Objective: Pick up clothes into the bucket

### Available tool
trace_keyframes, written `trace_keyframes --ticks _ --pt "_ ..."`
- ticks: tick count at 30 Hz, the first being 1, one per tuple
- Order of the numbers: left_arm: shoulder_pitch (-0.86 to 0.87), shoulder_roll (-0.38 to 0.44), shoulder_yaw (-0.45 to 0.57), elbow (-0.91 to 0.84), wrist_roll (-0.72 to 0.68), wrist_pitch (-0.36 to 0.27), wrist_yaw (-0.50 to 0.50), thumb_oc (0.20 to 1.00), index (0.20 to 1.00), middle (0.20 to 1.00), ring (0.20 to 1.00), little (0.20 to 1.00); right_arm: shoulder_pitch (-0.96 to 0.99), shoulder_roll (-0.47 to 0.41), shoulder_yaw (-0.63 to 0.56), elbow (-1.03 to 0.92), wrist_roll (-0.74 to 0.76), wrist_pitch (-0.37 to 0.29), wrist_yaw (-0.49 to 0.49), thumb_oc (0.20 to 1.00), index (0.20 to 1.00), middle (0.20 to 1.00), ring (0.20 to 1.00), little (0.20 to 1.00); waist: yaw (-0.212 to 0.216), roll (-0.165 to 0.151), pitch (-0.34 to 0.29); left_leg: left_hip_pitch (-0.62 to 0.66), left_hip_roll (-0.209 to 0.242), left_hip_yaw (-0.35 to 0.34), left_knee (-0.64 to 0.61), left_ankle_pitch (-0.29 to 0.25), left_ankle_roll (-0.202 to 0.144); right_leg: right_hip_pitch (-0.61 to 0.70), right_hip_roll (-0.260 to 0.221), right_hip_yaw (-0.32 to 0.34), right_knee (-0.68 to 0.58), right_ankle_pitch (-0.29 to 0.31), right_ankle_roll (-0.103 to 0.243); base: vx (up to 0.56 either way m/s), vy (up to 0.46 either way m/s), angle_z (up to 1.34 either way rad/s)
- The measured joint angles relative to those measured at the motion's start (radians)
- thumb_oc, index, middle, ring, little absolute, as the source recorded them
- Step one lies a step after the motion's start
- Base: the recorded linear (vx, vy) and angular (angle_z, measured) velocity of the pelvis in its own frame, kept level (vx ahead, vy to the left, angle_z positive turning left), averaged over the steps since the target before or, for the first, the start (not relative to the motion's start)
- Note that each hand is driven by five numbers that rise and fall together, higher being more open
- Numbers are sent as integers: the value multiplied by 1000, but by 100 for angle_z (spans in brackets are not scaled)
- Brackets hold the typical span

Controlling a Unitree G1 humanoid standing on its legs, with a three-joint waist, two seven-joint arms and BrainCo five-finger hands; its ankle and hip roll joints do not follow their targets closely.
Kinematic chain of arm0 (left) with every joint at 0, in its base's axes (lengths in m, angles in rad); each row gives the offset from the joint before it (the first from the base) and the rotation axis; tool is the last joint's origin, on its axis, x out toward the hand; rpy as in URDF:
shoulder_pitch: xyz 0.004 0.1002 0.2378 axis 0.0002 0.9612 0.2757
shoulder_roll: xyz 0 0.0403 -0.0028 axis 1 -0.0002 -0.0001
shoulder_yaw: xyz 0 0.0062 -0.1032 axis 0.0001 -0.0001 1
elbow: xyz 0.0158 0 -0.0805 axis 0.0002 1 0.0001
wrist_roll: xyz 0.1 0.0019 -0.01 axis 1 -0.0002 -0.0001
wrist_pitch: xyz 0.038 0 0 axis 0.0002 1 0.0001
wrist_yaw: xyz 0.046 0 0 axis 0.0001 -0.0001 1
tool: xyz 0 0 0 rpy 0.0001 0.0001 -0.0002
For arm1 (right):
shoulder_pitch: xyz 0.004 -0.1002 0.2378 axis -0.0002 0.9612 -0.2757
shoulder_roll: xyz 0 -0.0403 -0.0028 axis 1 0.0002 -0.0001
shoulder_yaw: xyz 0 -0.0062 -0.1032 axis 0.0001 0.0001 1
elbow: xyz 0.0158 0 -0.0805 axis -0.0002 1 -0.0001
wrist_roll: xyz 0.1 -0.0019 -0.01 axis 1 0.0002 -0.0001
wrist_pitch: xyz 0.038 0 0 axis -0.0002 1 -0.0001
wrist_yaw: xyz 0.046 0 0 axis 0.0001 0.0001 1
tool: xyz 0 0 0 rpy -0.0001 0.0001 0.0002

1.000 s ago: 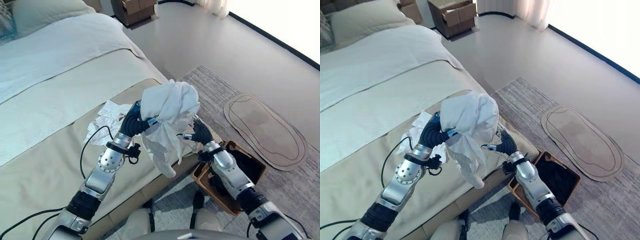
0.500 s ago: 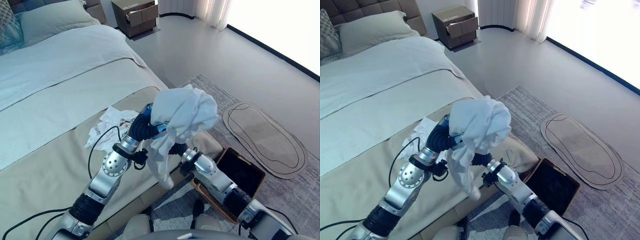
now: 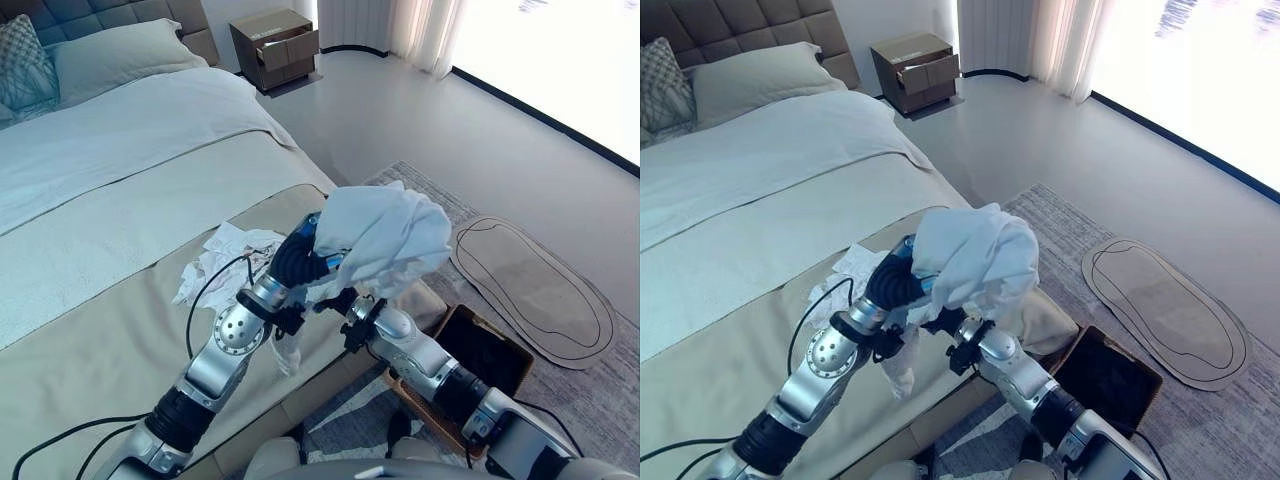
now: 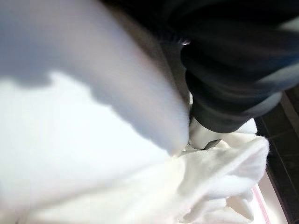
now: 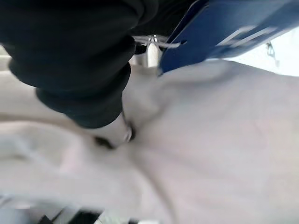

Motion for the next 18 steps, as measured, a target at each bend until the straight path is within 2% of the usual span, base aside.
trace_keyframes --ticks 12,13,14,18 --pt "25 -4 29 0 -7 0 12 200 200 200 200 200 118 -22 -125 -26 39 -2 -49 200 200 200 200 200 -2 1 -1 1 0 3 -2 0 0 2 2 1 -6 0 0 1 -1 0" --pt "37 -4 42 0 -8 0 14 395 395 395 395 395 130 -24 -134 -27 41 -3 -54 200 200 200 200 200 -4 1 -1 4 0 6 -3 0 0 2 2 3 -7 0 0 21 -12 -6" --pt "46 -3 46 2 -7 0 21 1000 1000 1000 1000 1000 145 -30 -154 -27 51 -4 -61 200 200 200 200 200 -3 1 -1 8 1 8 -6 0 0 4 3 5 -7 0 0 19 -12 -6" --pt "107 -14 91 17 -7 -2 45 1000 1000 1000 1000 1000 194 -17 -259 -35 102 -20 -98 200 200 200 200 200 -2 4 -2 32 1 15 -20 0 0 21 1 8 -13 -1 1 10 -11 -3"
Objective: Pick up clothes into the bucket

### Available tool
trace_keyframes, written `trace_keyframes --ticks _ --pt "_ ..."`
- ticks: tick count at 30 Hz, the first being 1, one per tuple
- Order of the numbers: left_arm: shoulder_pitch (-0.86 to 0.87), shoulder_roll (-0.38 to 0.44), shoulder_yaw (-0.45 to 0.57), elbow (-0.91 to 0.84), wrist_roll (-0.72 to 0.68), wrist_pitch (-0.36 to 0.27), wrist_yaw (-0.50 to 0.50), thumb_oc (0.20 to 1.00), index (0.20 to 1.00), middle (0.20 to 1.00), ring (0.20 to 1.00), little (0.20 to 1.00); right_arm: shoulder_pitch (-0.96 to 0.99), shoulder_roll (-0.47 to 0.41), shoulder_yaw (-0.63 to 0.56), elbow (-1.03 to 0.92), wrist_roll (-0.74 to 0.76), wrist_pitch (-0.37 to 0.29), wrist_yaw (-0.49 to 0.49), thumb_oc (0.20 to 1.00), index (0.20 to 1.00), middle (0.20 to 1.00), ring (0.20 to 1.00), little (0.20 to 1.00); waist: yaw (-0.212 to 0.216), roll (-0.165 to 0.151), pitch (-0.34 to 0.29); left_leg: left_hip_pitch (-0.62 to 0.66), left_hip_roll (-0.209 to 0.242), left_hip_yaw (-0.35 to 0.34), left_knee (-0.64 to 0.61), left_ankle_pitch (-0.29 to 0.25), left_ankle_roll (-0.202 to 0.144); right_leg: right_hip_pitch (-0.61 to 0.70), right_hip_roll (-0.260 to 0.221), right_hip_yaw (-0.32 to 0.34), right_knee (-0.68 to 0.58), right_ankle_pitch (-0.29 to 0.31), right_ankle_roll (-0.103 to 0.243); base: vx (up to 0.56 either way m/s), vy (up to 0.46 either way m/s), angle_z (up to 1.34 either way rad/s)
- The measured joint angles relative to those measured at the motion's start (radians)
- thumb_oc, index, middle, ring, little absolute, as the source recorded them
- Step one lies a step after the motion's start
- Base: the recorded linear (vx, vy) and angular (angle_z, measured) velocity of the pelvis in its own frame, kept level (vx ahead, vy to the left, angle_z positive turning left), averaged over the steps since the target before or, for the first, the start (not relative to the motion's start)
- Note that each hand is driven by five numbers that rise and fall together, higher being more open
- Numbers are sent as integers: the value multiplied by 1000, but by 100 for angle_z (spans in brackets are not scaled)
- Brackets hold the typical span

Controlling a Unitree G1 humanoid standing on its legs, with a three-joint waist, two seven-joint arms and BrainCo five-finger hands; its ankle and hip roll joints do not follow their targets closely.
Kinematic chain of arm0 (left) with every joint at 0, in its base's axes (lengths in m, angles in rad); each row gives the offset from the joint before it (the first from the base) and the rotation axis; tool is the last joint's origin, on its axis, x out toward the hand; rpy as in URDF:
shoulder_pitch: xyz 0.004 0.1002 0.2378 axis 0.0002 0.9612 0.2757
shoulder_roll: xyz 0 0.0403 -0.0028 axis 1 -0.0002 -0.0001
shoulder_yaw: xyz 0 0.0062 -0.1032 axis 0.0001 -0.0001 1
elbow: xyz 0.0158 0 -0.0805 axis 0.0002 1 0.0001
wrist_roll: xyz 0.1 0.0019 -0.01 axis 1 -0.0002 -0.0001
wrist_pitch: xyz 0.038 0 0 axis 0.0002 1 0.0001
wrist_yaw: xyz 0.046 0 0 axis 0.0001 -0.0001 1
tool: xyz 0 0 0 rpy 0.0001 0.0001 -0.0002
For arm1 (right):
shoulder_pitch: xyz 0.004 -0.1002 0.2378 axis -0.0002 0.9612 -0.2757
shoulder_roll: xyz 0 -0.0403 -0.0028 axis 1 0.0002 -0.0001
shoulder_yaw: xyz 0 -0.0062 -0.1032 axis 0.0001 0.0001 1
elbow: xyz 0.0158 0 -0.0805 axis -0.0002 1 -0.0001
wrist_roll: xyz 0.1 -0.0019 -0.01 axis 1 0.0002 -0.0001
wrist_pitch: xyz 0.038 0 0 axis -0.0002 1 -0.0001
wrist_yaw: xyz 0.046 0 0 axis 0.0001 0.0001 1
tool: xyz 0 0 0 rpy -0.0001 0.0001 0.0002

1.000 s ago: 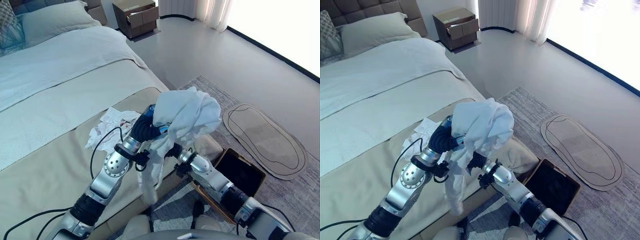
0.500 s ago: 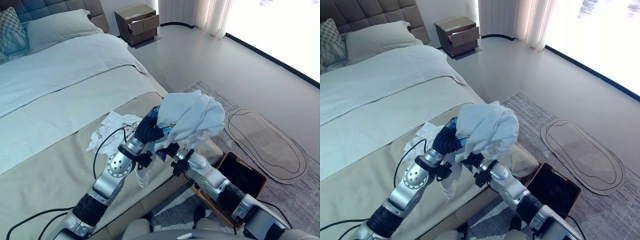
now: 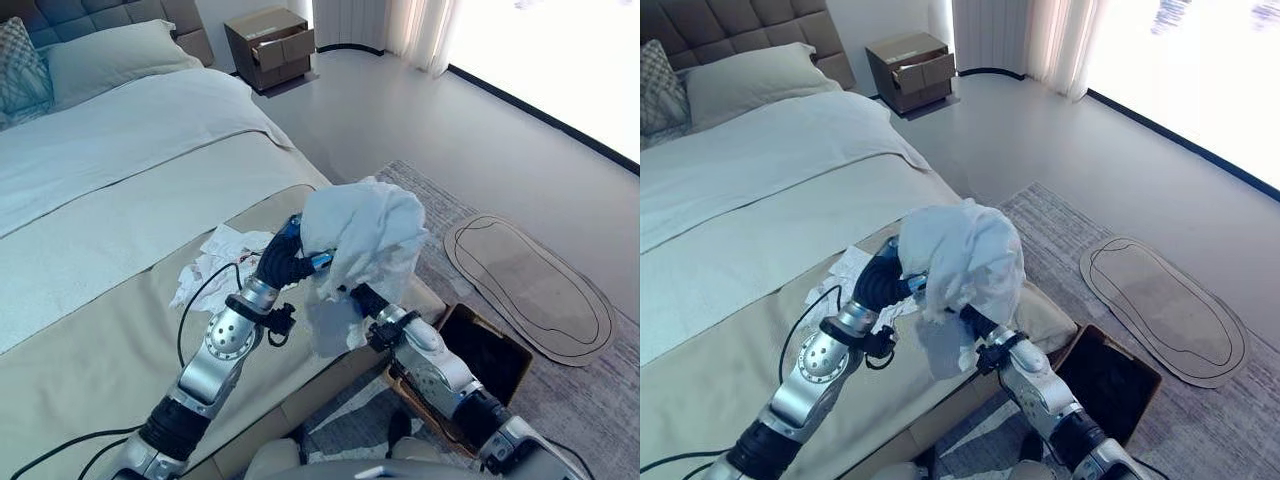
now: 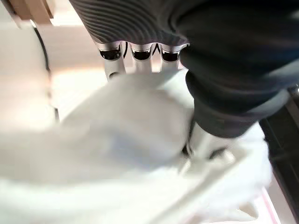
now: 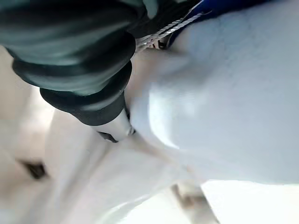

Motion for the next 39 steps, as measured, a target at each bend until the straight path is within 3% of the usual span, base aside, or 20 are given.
trace_keyframes --ticks 3,4,8,12,23,31,39 --pt "76 -10 29 30 -1 0 -10 1000 1000 1000 1000 1000 159 0 -166 -42 70 -28 70 200 200 200 200 200 -1 7 -6 6 -2 4 -14 0 0 -2 -2 1 2 -6 3 4 1 -1" --pt "112 -14 28 48 -1 -1 -18 1000 1000 1000 1000 1000 229 1 -173 -33 72 -56 87 200 200 200 200 200 -8 8 -7 8 -1 5 -14 0 0 -2 -1 4 1 -6 3 12 3 -6" --pt "152 -18 65 130 -3 -1 -36 1000 1000 1000 1000 1000 343 -3 -259 20 95 -58 67 200 200 200 200 200 -28 12 -8 12 -1 7 -25 0 0 1 1 5 -10 -6 4 7 1 -2" --pt "169 -12 74 233 -2 3 -67 1000 1000 1000 1000 1000 348 9 -343 10 153 -82 67 200 200 200 200 200 -32 20 -15 27 0 10 -36 0 0 10 2 10 -18 -5 6 12 3 -4" --pt "254 -11 100 274 -1 19 -86 1000 1000 1000 1000 1000 358 46 -498 -37 220 -140 51 200 200 200 200 200 -33 18 -17 39 -2 25 -48 0 0 15 2 18 -29 -3 8 3 -2 -1" --pt "332 -29 253 282 -2 19 -83 1000 1000 1000 1000 1000 375 76 -715 -37 270 -194 1 200 200 200 200 200 -59 14 -21 58 -3 37 -60 0 0 30 4 27 -45 -2 10 7 -4 -3" --pt "380 -81 366 299 -28 17 -47 1000 1000 1000 1000 1000 413 71 -831 -31 273 -227 -52 200 200 200 200 200 -78 3 -26 59 -1 51 -65 0 0 22 5 39 -49 0 13 -3 -13 -4"
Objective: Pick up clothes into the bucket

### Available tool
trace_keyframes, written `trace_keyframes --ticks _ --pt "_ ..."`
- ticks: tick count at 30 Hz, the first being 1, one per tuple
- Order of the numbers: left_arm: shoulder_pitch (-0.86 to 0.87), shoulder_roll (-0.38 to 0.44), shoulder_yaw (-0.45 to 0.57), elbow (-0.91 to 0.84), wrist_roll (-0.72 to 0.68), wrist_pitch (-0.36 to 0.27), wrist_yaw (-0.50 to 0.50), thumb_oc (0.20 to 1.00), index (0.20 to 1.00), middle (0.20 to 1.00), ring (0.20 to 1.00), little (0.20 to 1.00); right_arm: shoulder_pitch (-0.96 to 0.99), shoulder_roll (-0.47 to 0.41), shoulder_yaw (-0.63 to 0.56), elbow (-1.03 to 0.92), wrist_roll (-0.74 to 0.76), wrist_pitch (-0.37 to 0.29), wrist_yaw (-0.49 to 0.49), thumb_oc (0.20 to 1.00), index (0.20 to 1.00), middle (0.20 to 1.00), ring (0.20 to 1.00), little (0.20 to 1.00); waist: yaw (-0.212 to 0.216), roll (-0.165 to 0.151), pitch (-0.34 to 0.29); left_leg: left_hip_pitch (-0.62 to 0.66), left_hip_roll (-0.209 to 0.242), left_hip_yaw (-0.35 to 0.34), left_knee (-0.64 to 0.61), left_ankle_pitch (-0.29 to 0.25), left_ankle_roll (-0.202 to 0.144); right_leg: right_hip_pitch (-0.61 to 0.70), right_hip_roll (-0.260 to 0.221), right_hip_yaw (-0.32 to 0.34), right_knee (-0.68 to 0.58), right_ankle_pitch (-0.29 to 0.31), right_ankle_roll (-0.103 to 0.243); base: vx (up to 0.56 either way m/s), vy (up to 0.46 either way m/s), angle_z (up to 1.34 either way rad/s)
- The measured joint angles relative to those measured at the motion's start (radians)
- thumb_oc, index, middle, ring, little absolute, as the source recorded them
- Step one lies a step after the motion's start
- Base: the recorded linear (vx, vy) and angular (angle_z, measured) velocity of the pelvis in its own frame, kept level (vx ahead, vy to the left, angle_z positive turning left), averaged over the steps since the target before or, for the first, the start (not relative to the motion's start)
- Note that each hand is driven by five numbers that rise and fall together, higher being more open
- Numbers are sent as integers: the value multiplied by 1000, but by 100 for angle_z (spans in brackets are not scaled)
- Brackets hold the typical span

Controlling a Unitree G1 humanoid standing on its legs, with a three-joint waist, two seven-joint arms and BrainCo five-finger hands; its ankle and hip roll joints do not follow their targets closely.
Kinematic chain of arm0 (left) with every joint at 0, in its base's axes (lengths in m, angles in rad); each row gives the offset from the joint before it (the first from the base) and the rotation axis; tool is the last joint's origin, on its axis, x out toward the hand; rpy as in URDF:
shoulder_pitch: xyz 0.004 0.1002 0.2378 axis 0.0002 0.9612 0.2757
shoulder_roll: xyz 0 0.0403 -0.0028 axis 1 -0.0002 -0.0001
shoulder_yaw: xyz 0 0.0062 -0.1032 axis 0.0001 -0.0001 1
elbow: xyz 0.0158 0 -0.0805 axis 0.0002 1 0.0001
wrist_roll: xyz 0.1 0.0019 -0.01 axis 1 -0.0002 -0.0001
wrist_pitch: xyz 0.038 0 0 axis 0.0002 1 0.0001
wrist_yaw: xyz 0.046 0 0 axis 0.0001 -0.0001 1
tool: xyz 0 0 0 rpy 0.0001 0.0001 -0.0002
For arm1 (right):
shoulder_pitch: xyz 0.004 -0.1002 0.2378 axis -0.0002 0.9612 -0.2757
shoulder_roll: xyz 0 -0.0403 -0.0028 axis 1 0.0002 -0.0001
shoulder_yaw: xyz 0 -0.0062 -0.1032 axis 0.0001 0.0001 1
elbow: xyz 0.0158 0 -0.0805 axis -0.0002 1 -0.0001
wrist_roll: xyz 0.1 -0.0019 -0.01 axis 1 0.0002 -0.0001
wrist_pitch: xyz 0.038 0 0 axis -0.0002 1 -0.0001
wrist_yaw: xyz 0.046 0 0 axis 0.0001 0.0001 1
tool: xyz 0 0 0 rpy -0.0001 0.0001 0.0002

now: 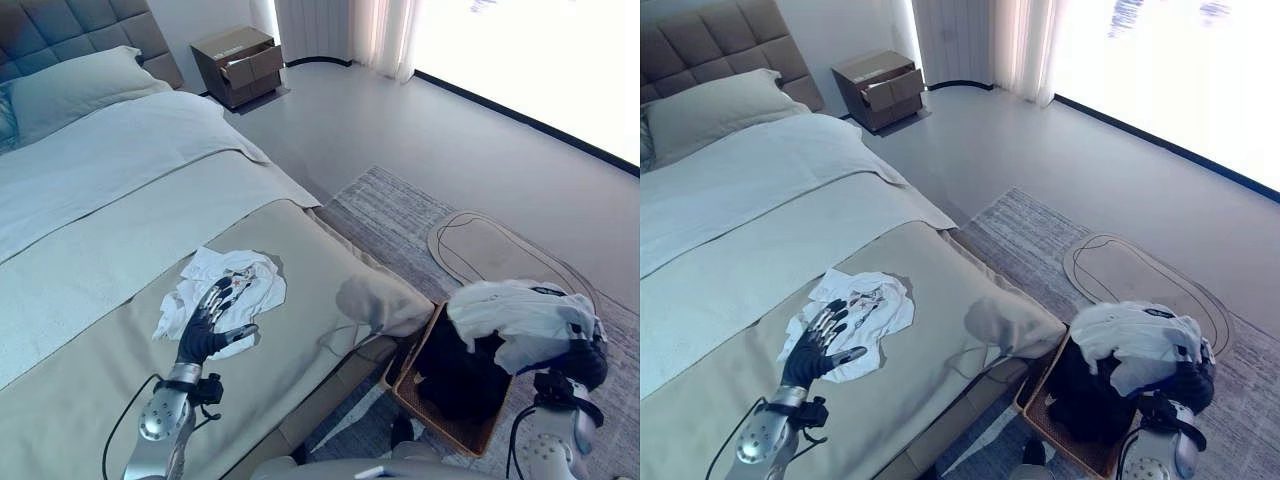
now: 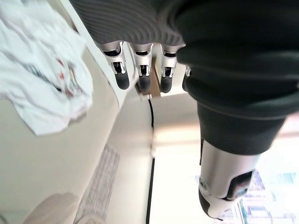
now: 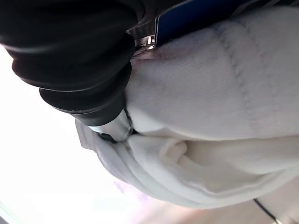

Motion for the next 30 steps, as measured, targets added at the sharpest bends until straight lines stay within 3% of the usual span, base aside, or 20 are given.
trace_keyframes --ticks 6,8,13,15,18,25,30 --pt "17 -20 60 10 -23 -22 40 1000 1000 1000 1000 1000 15 -1 -14 6 1 -9 -6 200 200 200 200 200 -7 -8 0 -44 -1 11 25 -1 -1 -58 -1 18 32 -1 0 -152 -4 -7" --pt "-1 -14 57 1 -54 -32 50 1000 1000 1000 1000 1000 -12 -9 -7 47 -3 -26 -19 200 200 200 200 200 -9 -16 33 -120 -2 13 87 -2 0 -151 -10 41 104 -7 0 -285 -3 -13" --pt "-76 16 52 -18 -90 -53 59 1000 1000 1000 1000 1000 -154 -54 4 144 -77 -26 -117 200 200 200 200 200 -4 -10 200 -304 3 16 261 -56 6 -346 -31 72 292 -57 -8 -190 -39 -6" --pt "-91 47 42 -73 -108 -72 78 1000 1000 1000 1000 1000 -215 -96 40 233 -108 -37 -171 200 200 200 200 200 -7 -10 240 -403 10 11 339 -86 0 -448 -40 85 381 -90 -15 -116 -32 3" --pt "-127 61 39 -108 -113 -87 110 1000 1000 1000 1000 1000 -281 -107 54 259 -136 -37 -235 200 200 200 200 200 16 6 298 -487 22 9 404 -89 1 -545 -39 100 473 -102 -27 -123 -26 -2" --pt "-146 100 -44 -175 -117 -116 158 1000 1000 1000 1000 1000 -436 -186 167 356 -225 -30 -332 200 200 200 200 200 22 30 363 -649 29 4 525 -103 -6 -733 -48 126 627 -147 -51 -59 25 1" --pt "-157 106 -70 -183 -118 -127 178 1000 1000 1000 1000 1000 -496 -209 177 474 -237 -24 -379 200 200 200 200 200 32 39 387 -670 26 -8 551 -105 -10 -751 -55 123 664 -162 -53 30 26 7"
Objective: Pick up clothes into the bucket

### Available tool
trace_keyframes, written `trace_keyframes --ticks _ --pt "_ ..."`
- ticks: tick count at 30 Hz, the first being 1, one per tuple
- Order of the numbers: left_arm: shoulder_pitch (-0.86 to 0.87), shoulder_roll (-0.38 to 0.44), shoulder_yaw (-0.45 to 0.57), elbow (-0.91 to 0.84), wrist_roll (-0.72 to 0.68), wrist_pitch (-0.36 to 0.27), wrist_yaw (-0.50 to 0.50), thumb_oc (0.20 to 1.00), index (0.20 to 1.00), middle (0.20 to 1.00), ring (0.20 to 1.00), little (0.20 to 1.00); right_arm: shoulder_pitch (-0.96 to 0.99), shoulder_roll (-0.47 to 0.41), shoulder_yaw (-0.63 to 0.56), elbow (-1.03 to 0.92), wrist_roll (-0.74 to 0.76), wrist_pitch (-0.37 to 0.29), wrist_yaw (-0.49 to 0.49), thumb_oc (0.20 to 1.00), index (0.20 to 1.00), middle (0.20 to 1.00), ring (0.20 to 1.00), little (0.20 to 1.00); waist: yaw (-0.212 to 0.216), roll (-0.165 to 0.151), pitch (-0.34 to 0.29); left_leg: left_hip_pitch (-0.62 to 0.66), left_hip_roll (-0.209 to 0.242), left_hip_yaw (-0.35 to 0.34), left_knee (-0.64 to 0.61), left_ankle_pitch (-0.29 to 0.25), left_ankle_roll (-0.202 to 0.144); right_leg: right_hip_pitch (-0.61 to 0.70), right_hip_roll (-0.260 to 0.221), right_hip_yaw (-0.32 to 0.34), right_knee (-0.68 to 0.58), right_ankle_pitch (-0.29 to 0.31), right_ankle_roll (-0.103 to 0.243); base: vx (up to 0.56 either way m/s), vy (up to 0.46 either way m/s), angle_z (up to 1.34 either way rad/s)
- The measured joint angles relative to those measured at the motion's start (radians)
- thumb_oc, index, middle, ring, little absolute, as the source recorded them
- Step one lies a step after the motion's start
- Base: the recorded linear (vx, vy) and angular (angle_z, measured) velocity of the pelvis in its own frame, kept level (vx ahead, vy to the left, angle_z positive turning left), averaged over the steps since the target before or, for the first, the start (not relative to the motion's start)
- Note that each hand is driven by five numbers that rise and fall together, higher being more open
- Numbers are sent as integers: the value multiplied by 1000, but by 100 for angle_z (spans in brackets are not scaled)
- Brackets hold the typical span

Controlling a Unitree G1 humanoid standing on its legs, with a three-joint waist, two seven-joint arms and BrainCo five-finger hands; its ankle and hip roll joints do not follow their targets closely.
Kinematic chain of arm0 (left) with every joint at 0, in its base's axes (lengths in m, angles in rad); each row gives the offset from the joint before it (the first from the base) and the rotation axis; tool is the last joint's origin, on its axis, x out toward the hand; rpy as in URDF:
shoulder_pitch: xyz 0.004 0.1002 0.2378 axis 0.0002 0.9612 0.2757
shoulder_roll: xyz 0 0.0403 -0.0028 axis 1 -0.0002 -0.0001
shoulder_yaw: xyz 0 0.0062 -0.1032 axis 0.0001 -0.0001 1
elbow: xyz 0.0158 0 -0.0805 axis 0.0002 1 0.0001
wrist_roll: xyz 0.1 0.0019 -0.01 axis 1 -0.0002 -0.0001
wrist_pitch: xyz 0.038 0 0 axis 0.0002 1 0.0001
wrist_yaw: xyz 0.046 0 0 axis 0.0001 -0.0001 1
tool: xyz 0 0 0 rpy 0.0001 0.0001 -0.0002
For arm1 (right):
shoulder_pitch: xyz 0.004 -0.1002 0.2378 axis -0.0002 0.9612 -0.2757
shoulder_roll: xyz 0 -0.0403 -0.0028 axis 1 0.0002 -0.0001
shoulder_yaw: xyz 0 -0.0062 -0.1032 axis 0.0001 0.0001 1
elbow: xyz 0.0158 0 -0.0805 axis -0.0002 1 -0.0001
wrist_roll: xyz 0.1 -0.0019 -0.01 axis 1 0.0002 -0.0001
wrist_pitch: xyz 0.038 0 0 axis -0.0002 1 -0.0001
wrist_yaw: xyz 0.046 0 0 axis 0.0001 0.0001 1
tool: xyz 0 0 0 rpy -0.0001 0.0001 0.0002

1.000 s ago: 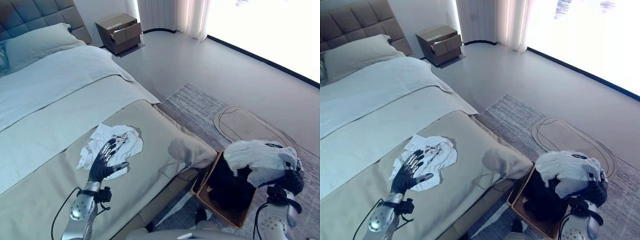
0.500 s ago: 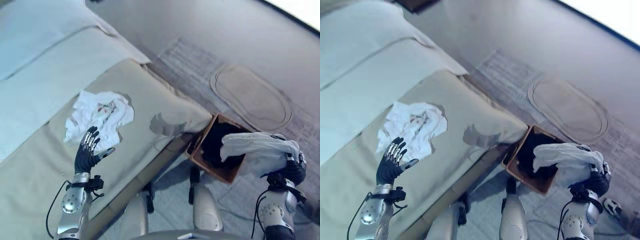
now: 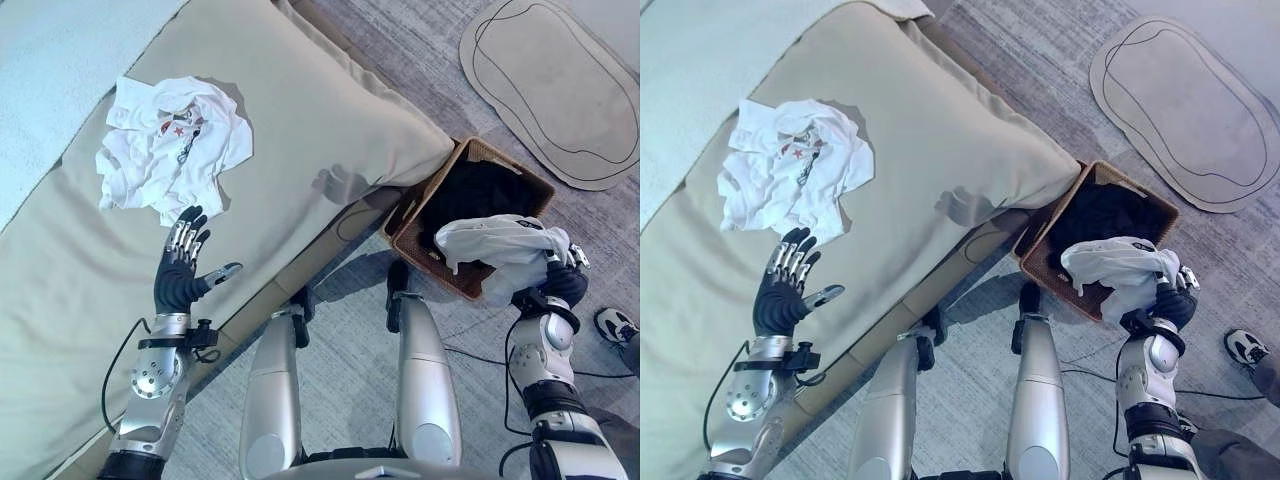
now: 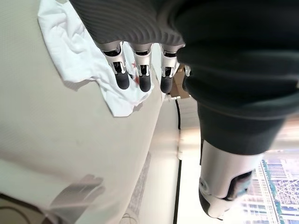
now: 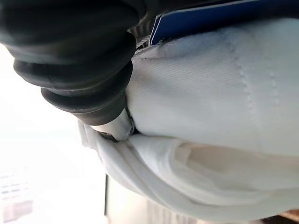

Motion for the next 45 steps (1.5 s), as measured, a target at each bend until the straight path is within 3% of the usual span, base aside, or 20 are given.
trace_keyframes --ticks 9,10,11,12,19,29,34,36,39,45 --pt "-10 44 -51 -13 -10 -9 43 1000 1000 1000 1000 1000 -215 -97 18 298 13 37 -75 200 200 200 200 200 45 6 0 -46 -11 -3 10 8 11 -50 -11 1 26 -4 -8 6 21 4" --pt "-10 48 -54 -13 -10 -8 52 1000 1000 1000 1000 1000 -245 -119 40 354 -2 46 -82 445 445 445 445 445 50 8 0 -50 -11 -8 7 1 1 -52 -11 -1 25 -13 -3 2 17 6" --pt "-11 50 -56 -13 -10 -8 54 1000 1000 1000 1000 1000 -255 -128 48 380 -7 58 -84 548 548 548 548 548 49 8 0 -51 -13 -7 7 9 11 -52 -11 -1 25 -6 -8 16 8 6" --pt "-15 49 -59 -12 -10 -8 60 1000 1000 1000 1000 1000 -266 -138 55 399 -19 78 -88 1000 1000 1000 1000 1000 51 9 1 -50 -14 -7 9 8 10 -51 -14 -1 28 -8 -8 -70 8 4" --pt "-37 52 -74 -17 -10 -7 69 1000 1000 1000 1000 1000 -328 -170 69 565 -114 152 -123 1000 1000 1000 1000 1000 50 15 -1 -20 -24 -6 13 -2 15 -20 -25 -2 37 -12 -12 -2 3 2" --pt "-79 28 -74 9 -9 -6 75 1000 1000 1000 1000 1000 -262 -154 46 538 -112 152 -127 1000 1000 1000 1000 1000 45 31 -32 58 -30 -7 -72 6 28 64 -25 -20 -46 -4 1 22 2 1" --pt "-82 -7 -72 78 15 -6 85 1000 1000 1000 1000 1000 -70 -69 64 268 -125 142 -116 1000 1000 1000 1000 1000 44 29 -78 126 -32 -27 -135 24 14 145 -22 -57 -97 4 6 46 -18 9" --pt "-87 -22 -60 117 51 -6 96 1000 1000 1000 1000 1000 34 -42 83 75 -158 127 -106 1000 1000 1000 1000 1000 44 27 -82 146 -35 -43 -161 39 7 173 -26 -81 -110 5 6 49 -8 25" --pt "-94 -32 -41 236 130 4 142 1000 1000 1000 1000 1000 160 2 130 -87 -251 97 -60 1000 1000 1000 1000 1000 40 -1 -100 180 -36 -76 -189 44 8 230 -25 -122 -137 3 3 79 31 26" --pt "-133 -29 -42 451 293 37 224 1000 1000 1000 1000 1000 190 58 230 -143 -297 92 22 1000 1000 1000 1000 1000 44 -72 -129 200 -39 -90 -199 45 10 282 -23 -146 -199 14 11 75 69 7"
